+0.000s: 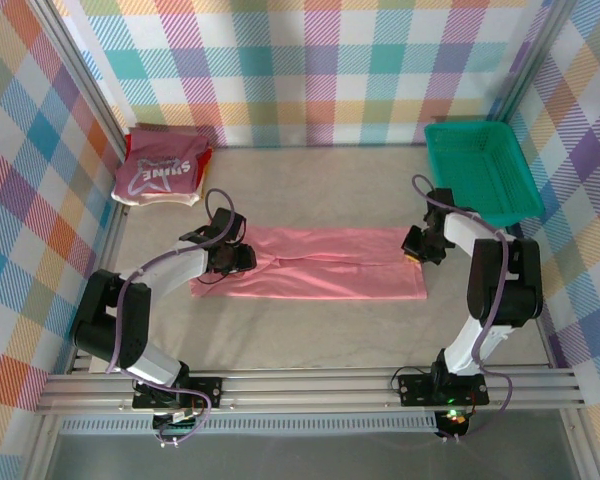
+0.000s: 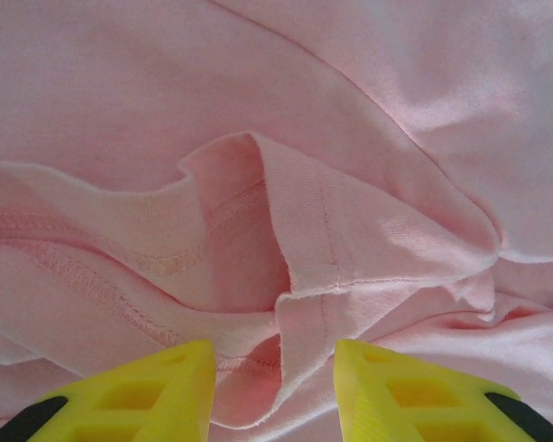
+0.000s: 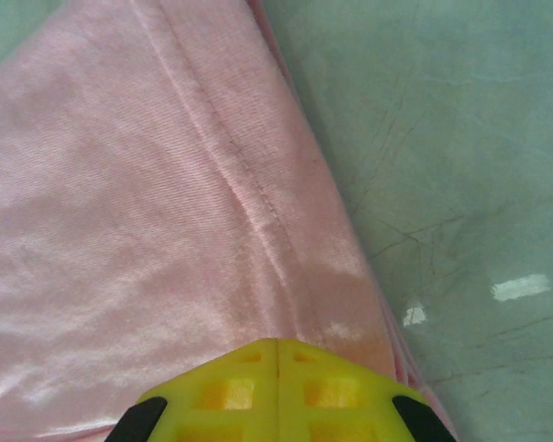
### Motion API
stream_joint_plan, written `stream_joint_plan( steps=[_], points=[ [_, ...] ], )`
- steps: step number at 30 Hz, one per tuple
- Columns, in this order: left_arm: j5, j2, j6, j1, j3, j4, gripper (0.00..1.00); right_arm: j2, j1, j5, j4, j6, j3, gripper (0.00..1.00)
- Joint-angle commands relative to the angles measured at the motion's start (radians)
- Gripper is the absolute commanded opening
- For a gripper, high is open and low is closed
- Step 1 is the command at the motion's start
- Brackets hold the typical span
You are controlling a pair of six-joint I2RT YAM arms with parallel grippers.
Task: Fold and stack the t-shirts
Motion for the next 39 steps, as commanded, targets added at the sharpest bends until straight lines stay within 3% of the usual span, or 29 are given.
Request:
stream_joint_plan(
  steps=[1,5,6,7,9,10,11,16,18,22,28,39],
  points=[
    [-0.019,0.007,0.000,-0.010,0.011,-0.012,0.39,-0.047,-0.007,0.026,-0.031,-0.010,0.015,0.00],
    [-0.020,0.005,-0.002,-0.010,0.008,-0.012,0.39,-0.030,-0.007,0.034,-0.035,-0.007,0.023,0.01],
    [-0.021,0.004,-0.002,-0.010,0.007,-0.012,0.39,-0.017,-0.008,0.032,-0.042,-0.006,0.026,0.09],
    [-0.022,0.003,-0.002,-0.010,0.006,-0.013,0.39,-0.006,-0.007,0.027,-0.045,-0.007,0.024,0.03],
    [-0.029,-0.004,0.000,-0.010,0.000,-0.013,0.39,0.006,-0.008,0.020,-0.033,-0.004,0.012,0.00],
    [-0.031,-0.006,0.000,-0.010,-0.002,-0.013,0.39,0.012,-0.007,0.018,-0.033,-0.004,0.009,0.05],
    [-0.030,-0.005,0.001,-0.010,-0.001,-0.015,0.39,0.017,-0.008,0.018,-0.031,-0.003,0.005,0.23],
    [-0.033,-0.001,0.001,-0.010,0.003,-0.017,0.39,0.034,-0.007,0.020,-0.018,-0.004,-0.007,0.27],
    [-0.029,0.002,0.000,-0.010,0.006,-0.016,0.39,0.039,-0.006,0.005,-0.009,-0.005,-0.008,0.26],
    [-0.028,0.005,-0.002,-0.010,0.009,-0.018,0.39,0.029,-0.006,-0.005,0.004,0.001,-0.008,0.10],
    [-0.034,-0.004,-0.002,-0.010,0.002,-0.020,0.39,-0.014,-0.005,0.016,-0.016,-0.003,0.000,0.02],
    [-0.057,-0.020,-0.009,-0.010,-0.009,-0.018,0.38,-0.093,-0.006,0.040,-0.037,0.006,0.032,0.00]
  ],
)
